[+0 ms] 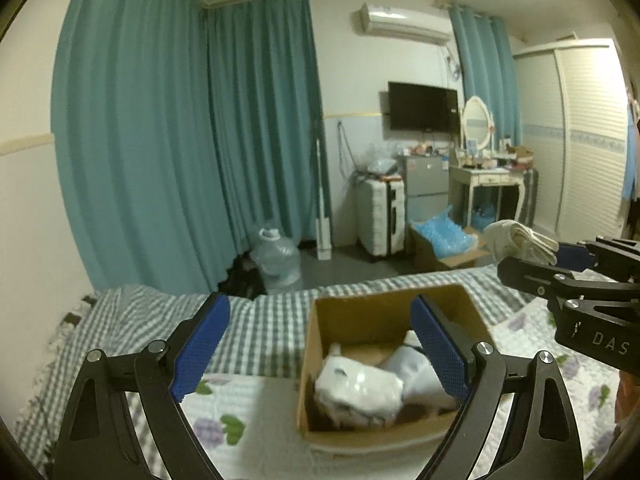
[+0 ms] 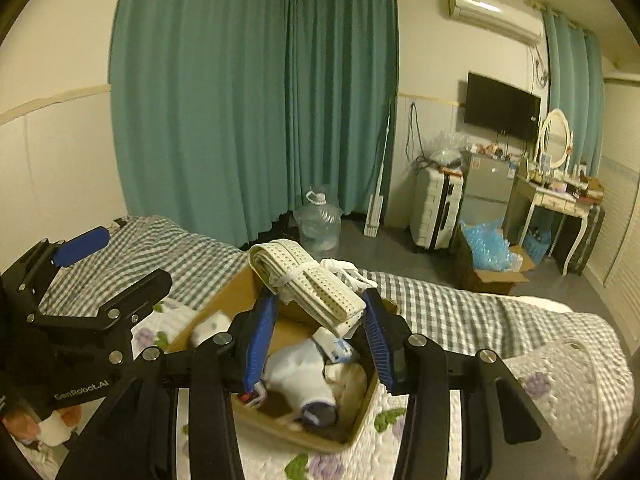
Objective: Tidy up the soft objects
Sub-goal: 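Lower the strap bundle into the box and open the right gripper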
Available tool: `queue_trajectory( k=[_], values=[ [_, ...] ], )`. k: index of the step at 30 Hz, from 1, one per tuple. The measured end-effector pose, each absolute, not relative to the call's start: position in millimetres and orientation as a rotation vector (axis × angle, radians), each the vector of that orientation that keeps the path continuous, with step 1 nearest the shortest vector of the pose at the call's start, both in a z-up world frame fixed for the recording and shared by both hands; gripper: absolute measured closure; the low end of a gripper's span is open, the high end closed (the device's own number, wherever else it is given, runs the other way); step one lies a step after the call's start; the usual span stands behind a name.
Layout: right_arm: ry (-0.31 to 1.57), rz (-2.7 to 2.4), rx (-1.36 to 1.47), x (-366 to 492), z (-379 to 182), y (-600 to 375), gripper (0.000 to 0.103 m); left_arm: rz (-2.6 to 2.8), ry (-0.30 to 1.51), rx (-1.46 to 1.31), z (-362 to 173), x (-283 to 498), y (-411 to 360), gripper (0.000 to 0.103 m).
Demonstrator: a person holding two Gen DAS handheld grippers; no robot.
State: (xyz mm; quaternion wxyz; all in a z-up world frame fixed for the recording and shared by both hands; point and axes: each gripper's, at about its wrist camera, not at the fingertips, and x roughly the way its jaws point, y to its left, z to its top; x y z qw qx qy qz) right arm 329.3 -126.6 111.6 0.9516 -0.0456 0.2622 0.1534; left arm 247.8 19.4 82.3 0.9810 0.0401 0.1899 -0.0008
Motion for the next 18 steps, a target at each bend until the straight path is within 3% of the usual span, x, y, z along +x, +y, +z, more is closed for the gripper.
queue_trajectory(
  k=[13,15,16,18],
  values=[
    [0.735,0.303,-0.085,410.9,16.6,-122.3,0.058,0.015,0.436,0.091,30.4,297.4,12.9,0.010],
    [0.739,0.276,-0.101,409.8,16.4,-122.2,0.046,0.025,0.438,0.093,33.1,296.0,11.9,0.010],
    [0.736,0.247,-0.109,407.0,19.6,-122.8,0.034,0.026,0.441,0.088,36.2,293.8,12.0,0.010],
    [0.709,0.231,-0.107,399.0,35.2,-130.1,0.029,0.024,0.437,0.073,45.9,286.9,13.6,0.010]
  ],
)
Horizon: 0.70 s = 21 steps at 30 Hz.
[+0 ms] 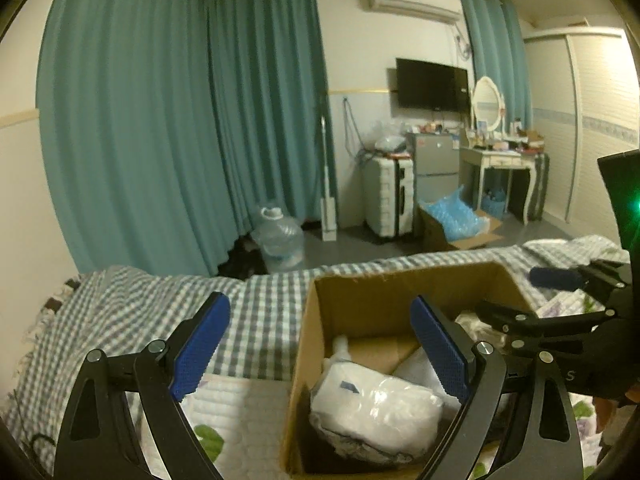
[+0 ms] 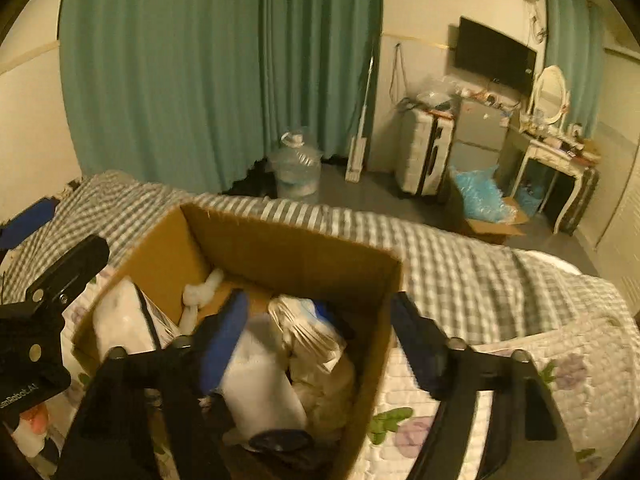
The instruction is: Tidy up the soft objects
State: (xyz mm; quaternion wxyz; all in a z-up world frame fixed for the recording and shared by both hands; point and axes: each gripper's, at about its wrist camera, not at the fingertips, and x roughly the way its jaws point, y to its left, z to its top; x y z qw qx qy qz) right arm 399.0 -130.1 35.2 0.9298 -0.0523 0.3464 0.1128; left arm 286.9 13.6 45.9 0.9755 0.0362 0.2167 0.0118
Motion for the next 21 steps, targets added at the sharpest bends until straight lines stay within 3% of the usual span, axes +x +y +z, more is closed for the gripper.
queue_trajectory(
  k=[10,14,16,21],
  values=[
    [0.495,0.200,-0.126,299.8,182.0,-143.6,0.022,0.028,0.227,0.061,165.3,183.8,10.4,0.010],
    [0.424,0.184,-0.147,240.7,234.9,-147.8,0.007,0.025,0.104,0.073,217.9,118.2,4.8,0.010],
    [0.386,0.180,-0.144,210.1,251.3,-150.6,0.001,0.035,0.041,0.085,235.9,83.9,1.8,0.004],
    [0.286,0.211,-0.075,142.1,266.6,-161.0,0.001,0.001,-0.005,0.055,248.5,27.6,8.2,0.003]
  ],
)
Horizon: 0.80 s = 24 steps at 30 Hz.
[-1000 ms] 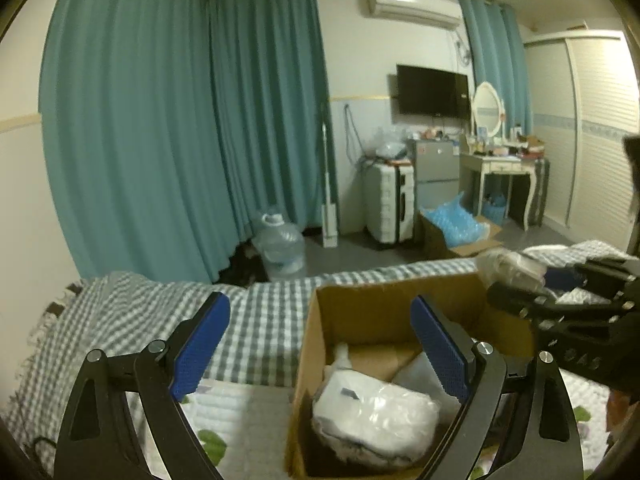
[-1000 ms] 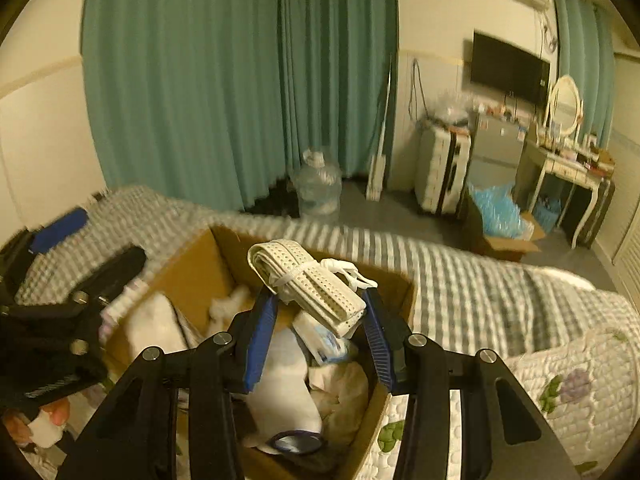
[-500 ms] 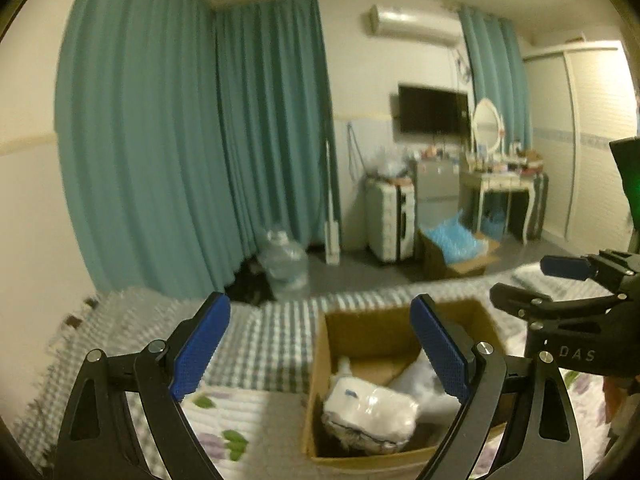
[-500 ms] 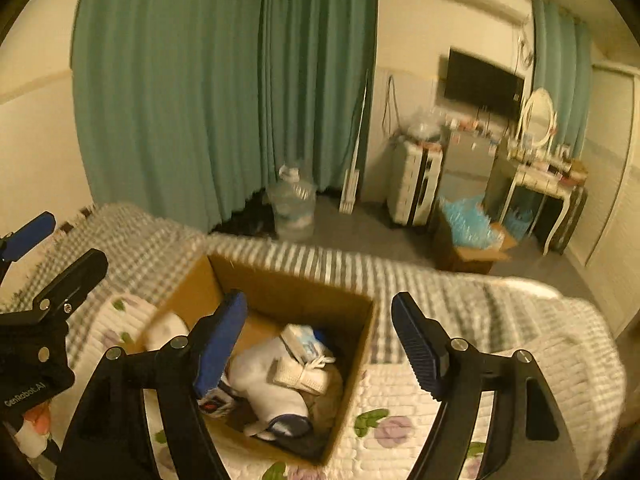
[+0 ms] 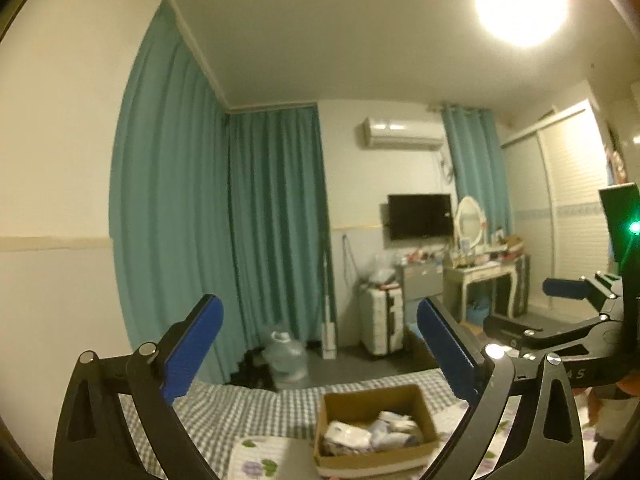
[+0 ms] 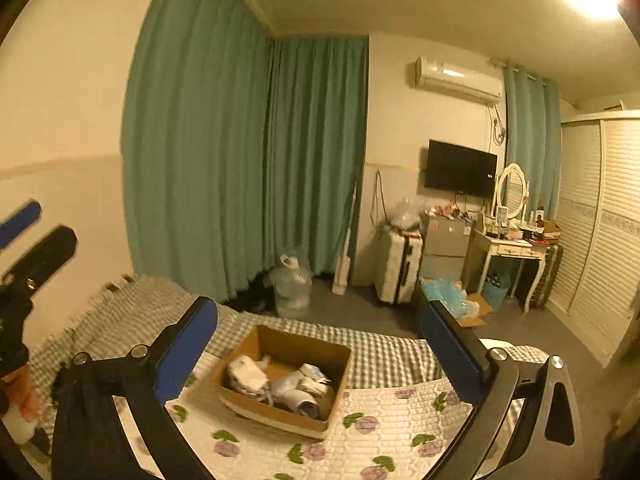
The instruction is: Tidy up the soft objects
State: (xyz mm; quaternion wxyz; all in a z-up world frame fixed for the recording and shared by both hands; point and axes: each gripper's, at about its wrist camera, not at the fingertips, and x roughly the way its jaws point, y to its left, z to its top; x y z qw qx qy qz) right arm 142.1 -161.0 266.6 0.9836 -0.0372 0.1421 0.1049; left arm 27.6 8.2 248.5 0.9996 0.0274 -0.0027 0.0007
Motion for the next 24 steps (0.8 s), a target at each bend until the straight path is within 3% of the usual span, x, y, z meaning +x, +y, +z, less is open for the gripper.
queue_trajectory(
  k=[9,19,24],
  values=[
    [0.209,0.218,-0.055,94.0,223.8,-160.8,0.000,-0.003,0.024,0.034,208.5,17.4,15.2,0.003],
    [0.286,0.206,0.000,132.4,112.8,-154.9,0.000,-0.010,0.227,0.008,94.4,70.7,17.1,0.003],
    [0.363,0.190,0.014,150.2,65.1,-157.2,0.000,0.022,0.250,0.064,62.5,73.4,10.4,0.003]
  ],
)
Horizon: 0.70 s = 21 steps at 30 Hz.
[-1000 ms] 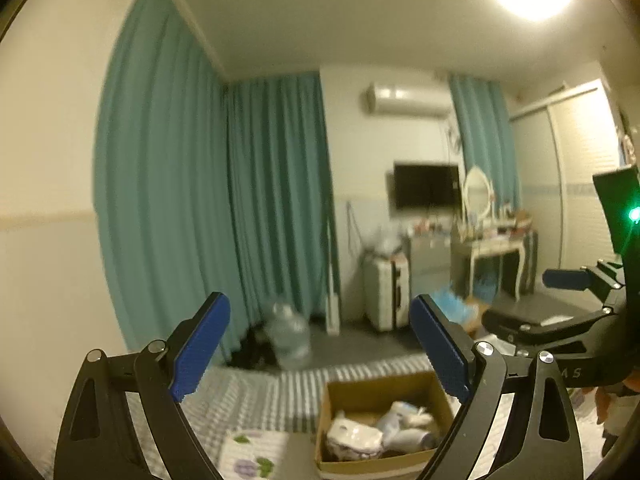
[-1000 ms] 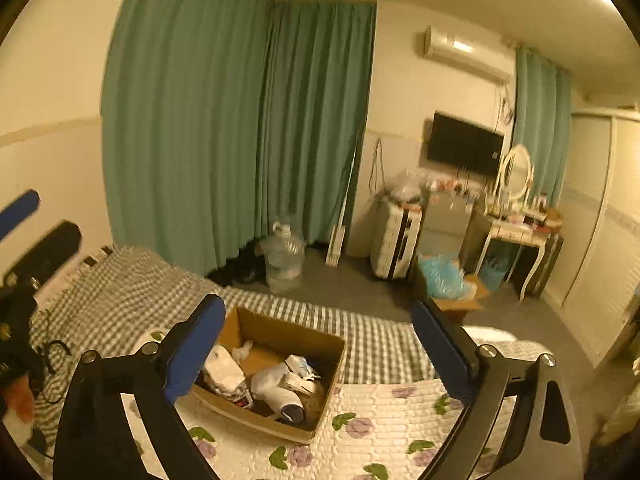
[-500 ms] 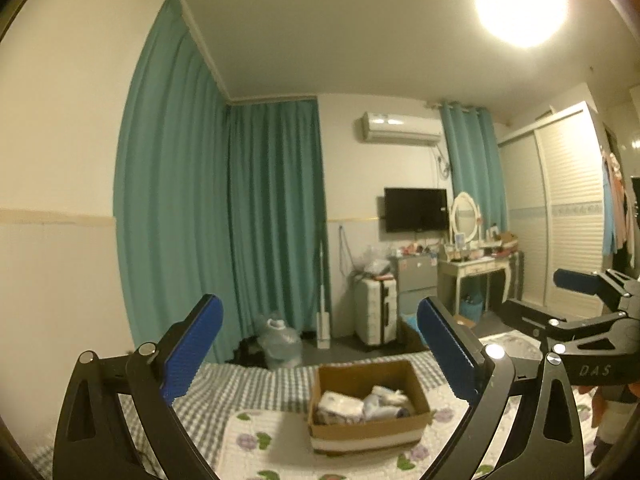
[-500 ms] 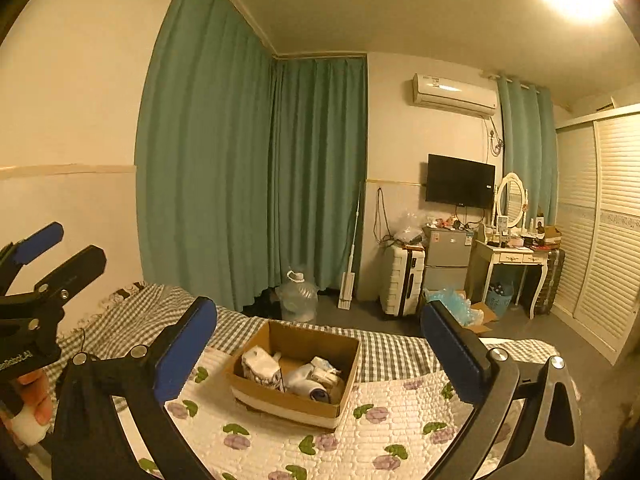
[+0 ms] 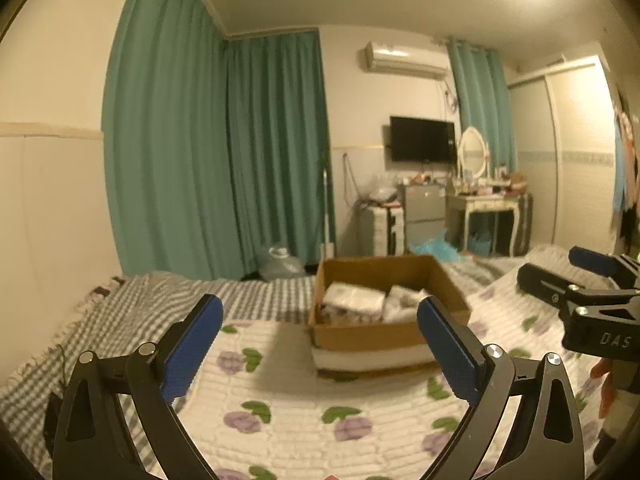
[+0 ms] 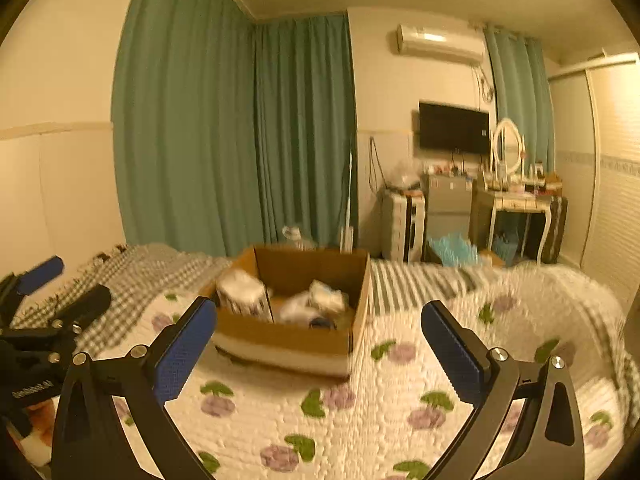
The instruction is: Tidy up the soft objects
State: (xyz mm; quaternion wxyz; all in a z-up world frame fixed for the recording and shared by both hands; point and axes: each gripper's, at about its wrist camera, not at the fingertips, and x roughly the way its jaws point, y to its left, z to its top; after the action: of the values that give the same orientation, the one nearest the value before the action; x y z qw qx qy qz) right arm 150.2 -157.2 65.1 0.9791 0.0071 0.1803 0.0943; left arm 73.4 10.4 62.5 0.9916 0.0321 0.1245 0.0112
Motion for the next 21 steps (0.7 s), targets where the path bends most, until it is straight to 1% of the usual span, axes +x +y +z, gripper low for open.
queue_trajectory(
  k=[4,21],
  values=[
    [0.421,0.180,0.002,157.2,40.8,-158.5,0.000,0.010,0.300,0.052,49.5,72.9,9.5,0.003],
    [0.410,0.165,0.018,148.7,44.8,-160.8,0.000,0.008,0.320,0.029,43.0,72.8,16.0,0.003]
  ],
)
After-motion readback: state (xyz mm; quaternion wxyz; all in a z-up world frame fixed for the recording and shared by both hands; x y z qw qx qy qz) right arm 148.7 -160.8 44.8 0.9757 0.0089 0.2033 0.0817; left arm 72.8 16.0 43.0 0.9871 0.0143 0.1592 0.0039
